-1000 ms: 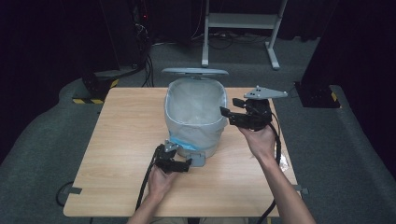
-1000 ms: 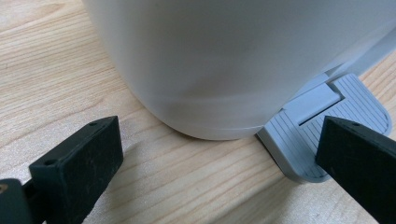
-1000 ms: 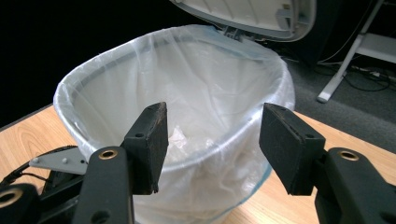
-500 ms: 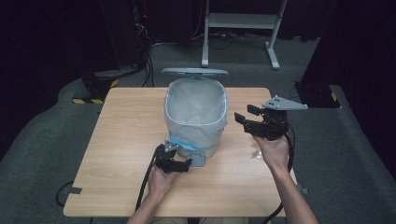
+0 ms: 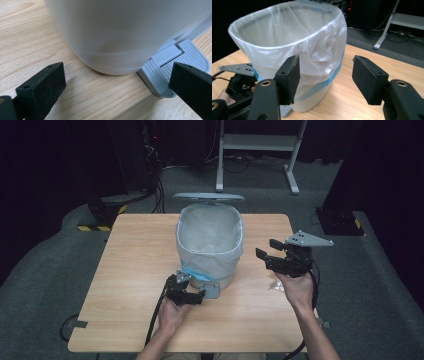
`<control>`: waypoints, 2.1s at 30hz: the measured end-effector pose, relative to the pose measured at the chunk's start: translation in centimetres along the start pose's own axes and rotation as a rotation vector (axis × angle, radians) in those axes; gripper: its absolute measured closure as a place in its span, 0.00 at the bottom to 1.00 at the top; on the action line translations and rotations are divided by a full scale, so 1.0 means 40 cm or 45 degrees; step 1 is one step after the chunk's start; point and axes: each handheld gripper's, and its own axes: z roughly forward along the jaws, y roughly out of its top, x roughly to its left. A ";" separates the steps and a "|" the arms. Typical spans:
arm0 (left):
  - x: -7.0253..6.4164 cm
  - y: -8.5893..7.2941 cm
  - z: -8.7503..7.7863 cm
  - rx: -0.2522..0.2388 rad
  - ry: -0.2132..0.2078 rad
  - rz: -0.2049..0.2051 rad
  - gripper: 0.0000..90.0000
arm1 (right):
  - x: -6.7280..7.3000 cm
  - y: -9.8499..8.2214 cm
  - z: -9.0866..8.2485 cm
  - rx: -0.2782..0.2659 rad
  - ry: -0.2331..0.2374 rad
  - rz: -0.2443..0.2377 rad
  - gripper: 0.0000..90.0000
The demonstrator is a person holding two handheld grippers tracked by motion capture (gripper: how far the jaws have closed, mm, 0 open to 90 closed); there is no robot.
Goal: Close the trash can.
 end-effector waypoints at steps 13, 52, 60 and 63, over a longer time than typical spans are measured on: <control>-0.003 0.000 0.000 -0.007 0.007 0.001 0.01 | -0.009 -0.042 -0.012 0.013 -0.054 0.004 0.41; 0.000 0.000 -0.001 0.006 0.002 0.008 0.01 | -0.116 -0.289 0.046 0.147 -0.265 0.167 0.40; -0.001 0.000 0.000 -0.001 0.004 0.003 0.01 | -0.138 -0.323 0.076 0.201 -0.308 0.200 0.41; -0.002 0.000 0.000 -0.004 0.003 -0.002 0.01 | -0.142 -0.334 0.086 0.222 -0.328 0.202 0.41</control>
